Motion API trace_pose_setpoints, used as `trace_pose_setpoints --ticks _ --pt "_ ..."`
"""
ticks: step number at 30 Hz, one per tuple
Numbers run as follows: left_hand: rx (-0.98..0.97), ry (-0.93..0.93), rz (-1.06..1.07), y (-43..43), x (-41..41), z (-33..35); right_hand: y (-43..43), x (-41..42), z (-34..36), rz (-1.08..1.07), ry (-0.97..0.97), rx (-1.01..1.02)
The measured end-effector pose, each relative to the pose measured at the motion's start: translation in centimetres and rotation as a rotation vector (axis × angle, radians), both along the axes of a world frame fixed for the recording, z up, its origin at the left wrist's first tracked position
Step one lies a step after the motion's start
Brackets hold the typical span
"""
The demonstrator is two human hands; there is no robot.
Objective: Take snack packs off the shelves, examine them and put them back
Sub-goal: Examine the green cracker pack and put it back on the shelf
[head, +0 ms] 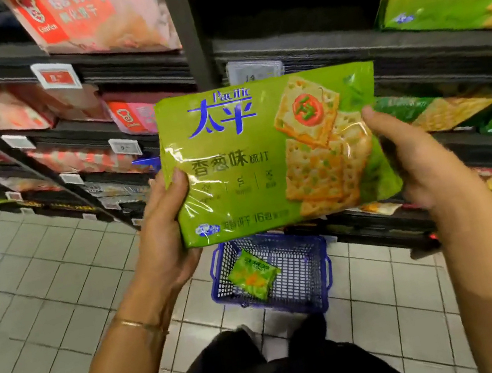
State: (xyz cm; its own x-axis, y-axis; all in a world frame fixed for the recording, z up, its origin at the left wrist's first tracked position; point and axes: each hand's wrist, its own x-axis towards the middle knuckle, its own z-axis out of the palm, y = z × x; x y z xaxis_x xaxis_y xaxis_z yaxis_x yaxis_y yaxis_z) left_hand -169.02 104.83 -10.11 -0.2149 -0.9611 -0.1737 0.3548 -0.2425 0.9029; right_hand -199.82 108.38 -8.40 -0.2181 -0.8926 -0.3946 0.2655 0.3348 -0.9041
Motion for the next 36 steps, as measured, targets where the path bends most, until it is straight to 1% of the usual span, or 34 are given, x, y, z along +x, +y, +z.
trace_pose_setpoints --ticks 1,2,3,6,9,13,15,19,22,24,26,30,36 --pt "-0.003 -0.002 -0.014 0.5 0.4 -0.3 0.9 0.5 -0.3 0.031 -0.072 0.024" --pt "0.003 0.003 -0.028 0.9 1.0 -0.6 1.6 1.1 -0.7 0.041 -0.102 0.023" --pt "0.017 0.012 -0.043 1.2 1.6 -0.8 2.3 1.9 -0.9 0.027 -0.100 0.014" --pt "0.074 -0.004 -0.112 1.7 3.6 -1.6 4.1 4.5 -1.2 -0.110 -0.035 -0.011" --pt "0.126 -0.039 -0.174 1.9 5.5 -2.1 6.2 7.0 -1.8 -0.166 0.032 -0.023" --pt "0.129 -0.115 -0.229 2.8 7.7 -2.6 9.2 9.9 -2.9 -0.252 -0.047 0.023" --pt "0.113 -0.148 -0.229 3.4 8.5 -3.1 10.6 11.0 -3.5 -0.301 -0.048 0.047" --pt "0.203 -0.124 -0.236 4.7 9.8 -3.9 13.2 12.5 -4.2 -0.309 -0.068 0.055" --pt "0.203 -0.114 -0.253 5.6 10.7 -4.4 14.7 13.2 -4.2 -0.330 -0.112 0.044" --pt "0.188 -0.110 -0.234 5.9 11.3 -4.6 15.3 13.7 -3.8 -0.309 -0.156 -0.002" --pt "0.171 -0.092 -0.214 6.0 11.7 -4.8 15.3 14.2 -3.2 -0.288 -0.129 -0.041" --pt "0.140 -0.044 -0.185 6.3 12.0 -5.3 14.6 14.5 -1.9 -0.258 0.022 -0.060" --pt "0.156 0.006 -0.108 6.4 12.3 -5.4 14.4 14.5 -1.4 -0.234 -0.034 -0.091"
